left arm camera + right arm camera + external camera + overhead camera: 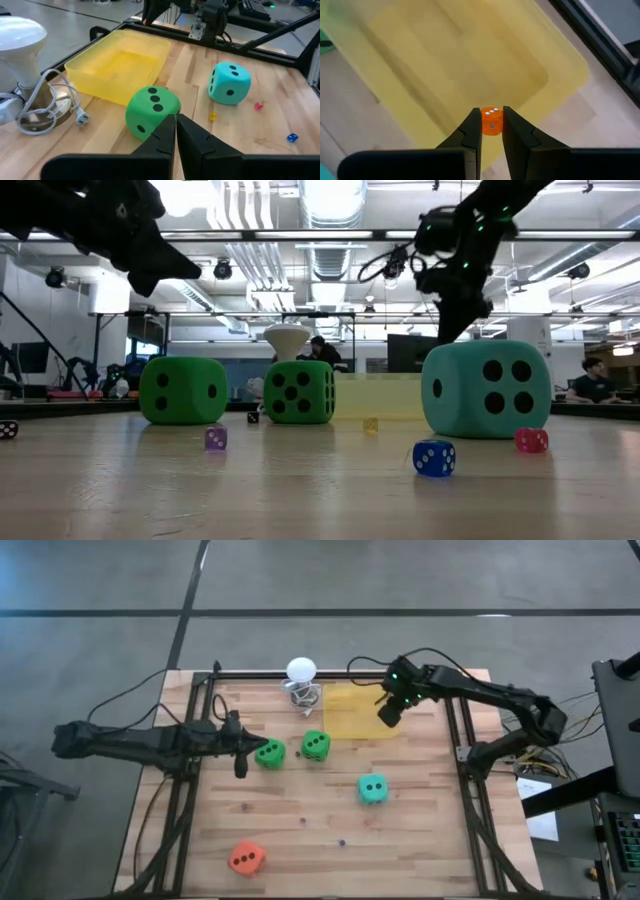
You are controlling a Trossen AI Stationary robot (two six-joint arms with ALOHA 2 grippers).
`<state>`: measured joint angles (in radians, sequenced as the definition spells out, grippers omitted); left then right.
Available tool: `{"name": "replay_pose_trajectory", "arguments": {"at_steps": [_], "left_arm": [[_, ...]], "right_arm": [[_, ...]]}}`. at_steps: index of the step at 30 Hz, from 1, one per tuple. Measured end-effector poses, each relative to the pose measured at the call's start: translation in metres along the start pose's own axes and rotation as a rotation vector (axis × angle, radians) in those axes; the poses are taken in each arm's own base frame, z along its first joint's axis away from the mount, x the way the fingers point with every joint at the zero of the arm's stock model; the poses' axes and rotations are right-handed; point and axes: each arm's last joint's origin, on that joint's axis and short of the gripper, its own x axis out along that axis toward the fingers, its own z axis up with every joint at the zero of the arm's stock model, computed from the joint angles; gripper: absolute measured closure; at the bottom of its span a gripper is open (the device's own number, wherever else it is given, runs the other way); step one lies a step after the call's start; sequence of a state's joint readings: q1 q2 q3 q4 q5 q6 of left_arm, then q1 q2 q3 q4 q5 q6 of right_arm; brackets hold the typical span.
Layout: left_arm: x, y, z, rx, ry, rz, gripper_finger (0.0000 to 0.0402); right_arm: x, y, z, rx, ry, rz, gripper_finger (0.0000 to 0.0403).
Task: Pick & Place Dice
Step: Put the small orange dice into the yellow bin
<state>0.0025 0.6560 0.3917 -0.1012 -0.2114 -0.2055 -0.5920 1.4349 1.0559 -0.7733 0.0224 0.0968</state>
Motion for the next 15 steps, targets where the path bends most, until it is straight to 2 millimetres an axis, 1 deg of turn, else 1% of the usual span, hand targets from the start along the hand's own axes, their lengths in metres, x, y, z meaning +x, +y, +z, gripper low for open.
{"name": "replay_pose_trajectory", "arguments": {"at_steps": [8,11,15], "left_arm": [[0.000,0.001,-0.001,0.000,0.000,0.018,0.0378],[0.001,0.001,-0.001,0.001,0.002,0.019,0.0378],[0.001,0.001,-0.001,0.001,0.002,0.019,0.0378]], "right_arm": [[0.048,-0.009,0.022,-0.081,0.127,-0.010,0.0362],[0.065,-0.010,0.026,-0.108,0.171,-0.011,0.0362],[0.079,-0.011,0.028,-0.134,0.204,0.000,0.0362]]}}
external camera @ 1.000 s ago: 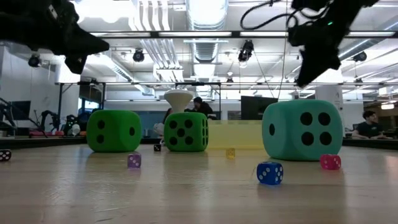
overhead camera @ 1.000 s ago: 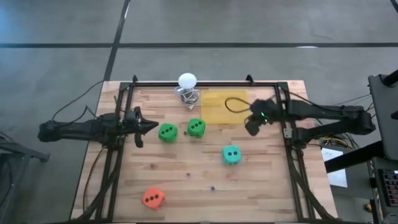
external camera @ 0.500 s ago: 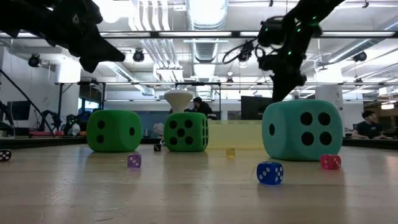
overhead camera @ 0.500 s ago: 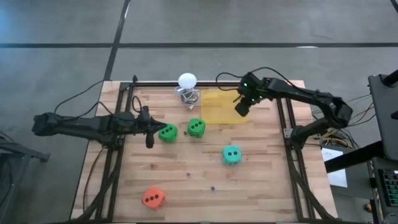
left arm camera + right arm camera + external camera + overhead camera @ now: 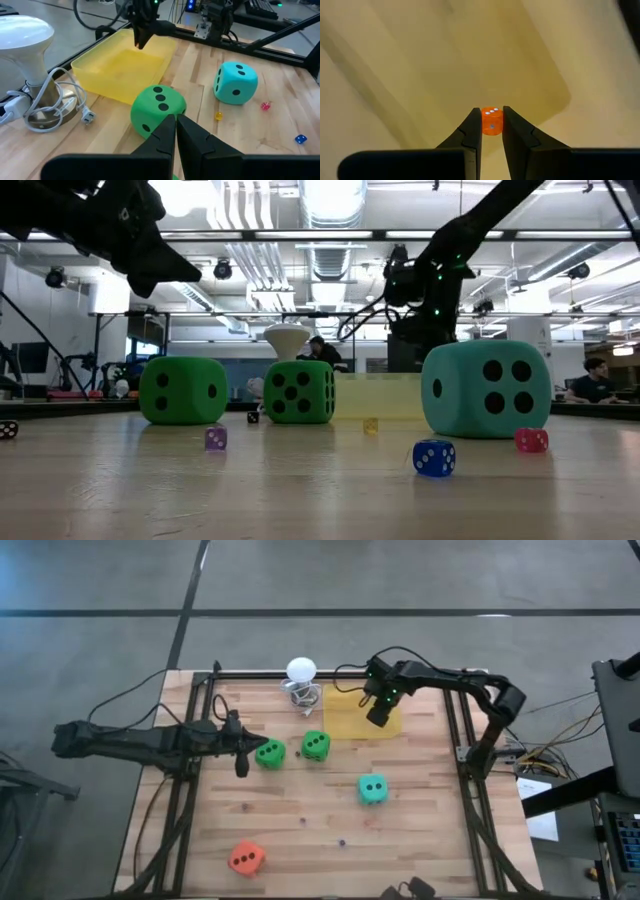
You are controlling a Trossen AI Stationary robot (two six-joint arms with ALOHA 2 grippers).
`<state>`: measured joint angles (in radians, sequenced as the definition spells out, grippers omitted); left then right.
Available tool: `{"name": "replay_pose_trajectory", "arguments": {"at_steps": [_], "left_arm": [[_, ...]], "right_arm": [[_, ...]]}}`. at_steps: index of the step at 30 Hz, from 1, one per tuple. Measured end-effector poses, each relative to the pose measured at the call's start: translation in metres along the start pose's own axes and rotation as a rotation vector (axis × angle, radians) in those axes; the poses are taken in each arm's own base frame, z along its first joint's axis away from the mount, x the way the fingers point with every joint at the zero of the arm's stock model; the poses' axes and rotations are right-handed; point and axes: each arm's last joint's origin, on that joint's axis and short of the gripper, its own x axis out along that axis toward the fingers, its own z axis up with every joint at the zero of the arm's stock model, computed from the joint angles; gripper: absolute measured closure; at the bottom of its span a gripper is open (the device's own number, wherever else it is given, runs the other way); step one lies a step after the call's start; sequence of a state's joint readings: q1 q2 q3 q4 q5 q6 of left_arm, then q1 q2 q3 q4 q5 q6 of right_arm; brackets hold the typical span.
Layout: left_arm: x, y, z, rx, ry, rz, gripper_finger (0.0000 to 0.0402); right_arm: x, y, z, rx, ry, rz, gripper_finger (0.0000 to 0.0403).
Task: Pick & Place Dice
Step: Put the small orange dice into the yellow bin, then put the large blue dice into the yellow bin
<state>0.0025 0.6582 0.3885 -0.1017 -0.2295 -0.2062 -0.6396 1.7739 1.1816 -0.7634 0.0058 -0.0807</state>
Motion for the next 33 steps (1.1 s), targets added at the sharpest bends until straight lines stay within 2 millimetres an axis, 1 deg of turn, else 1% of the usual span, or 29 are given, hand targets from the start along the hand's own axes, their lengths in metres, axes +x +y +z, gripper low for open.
{"name": "replay_pose_trajectory", "arguments": {"at_steps": [6,10,11,15,18,20,23,25,27,30,33], "left_arm": [[0.000,0.000,0.000,0.000,0.000,0.000,0.0378],[0.000,0.000,0.000,0.000,0.000,0.000,0.0378],[0.000,0.000,0.000,0.000,0.000,-0.001,0.0378],[0.000,0.000,0.000,0.000,0.001,0.000,0.0378],[0.000,0.000,0.000,0.000,0.001,0.000,0.0378],[0.000,0.000,0.000,0.000,0.001,0.000,0.0378],[0.000,0.000,0.000,0.000,0.001,0.000,0.0378],[0.000,0.000,0.000,0.000,0.001,0.000,0.0378],[0.000,0.000,0.000,0.000,0.001,0.000,0.0378],[0.000,0.000,0.000,0.000,0.002,0.000,0.0378],[0.000,0.000,0.000,-0.003,0.002,0.000,0.0378]], "right_arm": [[0.008,-0.006,0.004,-0.007,0.009,0.008,0.0362],[0.009,-0.010,0.002,0.003,0.017,0.028,0.0362],[0.009,-0.010,0.002,0.004,0.018,0.028,0.0356],[0.008,-0.010,-0.001,0.008,0.036,0.021,0.0296],[0.008,-0.012,-0.001,0.006,0.044,-0.033,0.0252],[0.008,-0.012,-0.001,-0.001,0.047,-0.042,0.0230],[0.004,-0.012,-0.004,-0.008,0.065,-0.054,0.0208],[-0.002,-0.012,-0.005,-0.007,0.059,-0.056,0.0204],[-0.012,-0.011,-0.008,-0.006,0.045,-0.057,0.0203],[-0.036,-0.006,-0.011,-0.013,-0.023,-0.058,0.0209],[-0.066,0.008,-0.018,-0.054,-0.101,-0.030,0.0217]]}}
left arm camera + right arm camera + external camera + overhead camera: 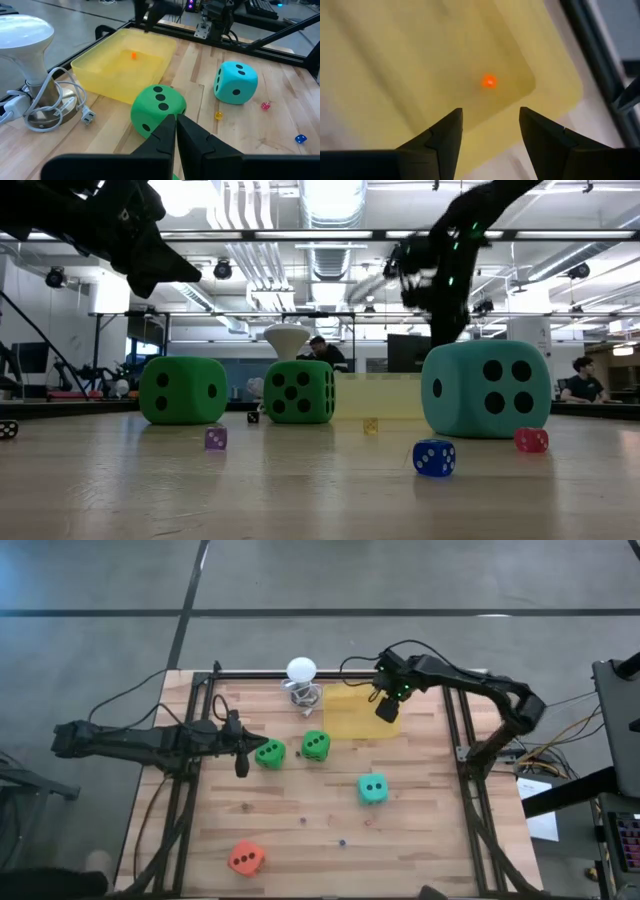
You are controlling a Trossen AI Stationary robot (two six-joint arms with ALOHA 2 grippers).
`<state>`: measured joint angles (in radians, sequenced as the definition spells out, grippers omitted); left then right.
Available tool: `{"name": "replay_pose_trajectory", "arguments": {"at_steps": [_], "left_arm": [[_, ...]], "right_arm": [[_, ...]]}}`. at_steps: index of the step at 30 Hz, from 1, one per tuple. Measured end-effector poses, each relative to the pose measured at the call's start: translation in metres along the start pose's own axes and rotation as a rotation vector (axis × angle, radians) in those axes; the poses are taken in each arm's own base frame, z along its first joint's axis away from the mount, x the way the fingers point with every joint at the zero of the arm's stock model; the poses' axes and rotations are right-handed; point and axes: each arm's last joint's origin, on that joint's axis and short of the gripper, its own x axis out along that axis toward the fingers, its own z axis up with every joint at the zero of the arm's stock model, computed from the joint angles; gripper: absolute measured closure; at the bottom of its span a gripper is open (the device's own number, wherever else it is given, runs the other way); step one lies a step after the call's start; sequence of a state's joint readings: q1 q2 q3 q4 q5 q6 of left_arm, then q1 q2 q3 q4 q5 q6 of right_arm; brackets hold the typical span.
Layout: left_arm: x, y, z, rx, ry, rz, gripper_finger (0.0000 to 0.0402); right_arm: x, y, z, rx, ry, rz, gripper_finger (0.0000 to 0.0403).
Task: Pick & Place Dice
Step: Put the large blue dice into the yellow bin
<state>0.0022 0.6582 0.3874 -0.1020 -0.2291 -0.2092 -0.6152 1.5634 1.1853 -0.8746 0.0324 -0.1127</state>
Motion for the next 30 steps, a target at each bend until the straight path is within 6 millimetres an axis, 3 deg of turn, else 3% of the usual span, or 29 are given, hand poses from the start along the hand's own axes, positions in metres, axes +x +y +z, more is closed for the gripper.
{"name": "replay_pose_trajectory", "arguments": {"at_steps": [7,13,20,25,30], "left_arm": [[0.000,0.000,0.000,-0.001,0.000,0.000,0.0378],[0.000,0.000,0.000,-0.001,0.000,0.000,0.0378],[0.000,0.000,0.000,-0.001,0.000,0.000,0.0378],[0.000,0.000,0.000,-0.008,-0.001,0.000,0.0378],[0.000,0.000,0.000,-0.009,-0.001,0.004,0.0378]], "right_arm": [[-0.064,0.065,-0.029,-0.185,-0.189,0.106,0.0228],[-0.087,0.130,-0.069,-0.376,-0.273,0.115,0.0235],[-0.088,0.197,-0.109,-0.565,-0.329,0.116,0.0244],[-0.073,0.236,-0.129,-0.662,-0.318,0.088,0.0241],[-0.053,0.264,-0.136,-0.646,-0.244,0.068,0.0217]]}}
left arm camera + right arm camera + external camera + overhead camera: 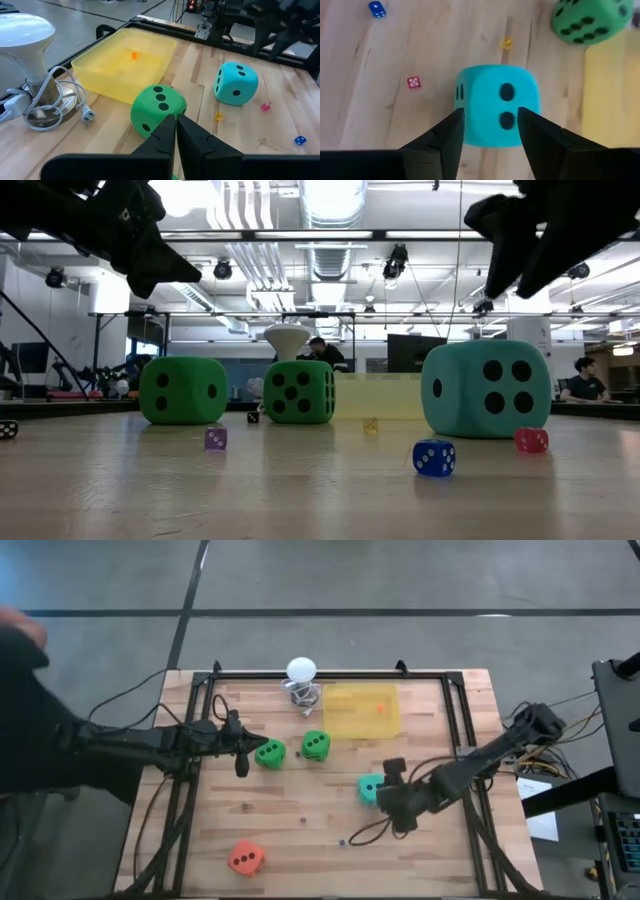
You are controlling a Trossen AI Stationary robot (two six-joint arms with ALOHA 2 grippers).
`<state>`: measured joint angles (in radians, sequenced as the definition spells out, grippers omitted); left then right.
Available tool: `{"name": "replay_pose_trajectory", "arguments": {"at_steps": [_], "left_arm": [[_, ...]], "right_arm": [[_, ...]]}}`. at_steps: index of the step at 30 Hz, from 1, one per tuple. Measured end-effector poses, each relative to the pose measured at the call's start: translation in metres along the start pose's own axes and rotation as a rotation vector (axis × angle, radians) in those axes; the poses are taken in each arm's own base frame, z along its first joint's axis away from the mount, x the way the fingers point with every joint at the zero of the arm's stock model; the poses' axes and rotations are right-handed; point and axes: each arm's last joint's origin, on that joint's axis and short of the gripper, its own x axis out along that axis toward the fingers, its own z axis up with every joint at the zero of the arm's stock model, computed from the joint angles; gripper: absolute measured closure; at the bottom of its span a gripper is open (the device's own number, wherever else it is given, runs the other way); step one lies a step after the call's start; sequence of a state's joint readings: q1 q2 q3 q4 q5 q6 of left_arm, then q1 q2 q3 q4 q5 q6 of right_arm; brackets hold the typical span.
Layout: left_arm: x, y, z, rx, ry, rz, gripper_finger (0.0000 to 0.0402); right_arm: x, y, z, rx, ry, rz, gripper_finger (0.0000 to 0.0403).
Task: Pick & Place Dice
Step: Put the large blue dice into the yellow bin
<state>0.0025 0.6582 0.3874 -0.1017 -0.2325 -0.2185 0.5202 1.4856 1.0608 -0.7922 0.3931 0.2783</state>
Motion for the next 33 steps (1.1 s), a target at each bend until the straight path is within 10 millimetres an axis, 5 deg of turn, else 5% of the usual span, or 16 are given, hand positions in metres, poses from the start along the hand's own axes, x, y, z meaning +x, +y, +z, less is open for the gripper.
{"name": "replay_pose_trajectory", "arguments": {"at_steps": [11,20,33], "left_arm": [[0.000,0.000,0.000,-0.017,0.003,0.000,0.0378],[0.000,0.000,-0.001,-0.016,0.010,0.002,0.0378],[0.000,0.000,-0.001,-0.015,0.011,0.001,0.0378]], "right_arm": [[0.033,0.030,0.021,-0.011,0.103,-0.018,0.0179],[0.023,0.030,0.042,-0.040,0.116,-0.162,0.0179],[0.018,0.029,0.041,0.071,0.117,-0.140,0.0179]]}}
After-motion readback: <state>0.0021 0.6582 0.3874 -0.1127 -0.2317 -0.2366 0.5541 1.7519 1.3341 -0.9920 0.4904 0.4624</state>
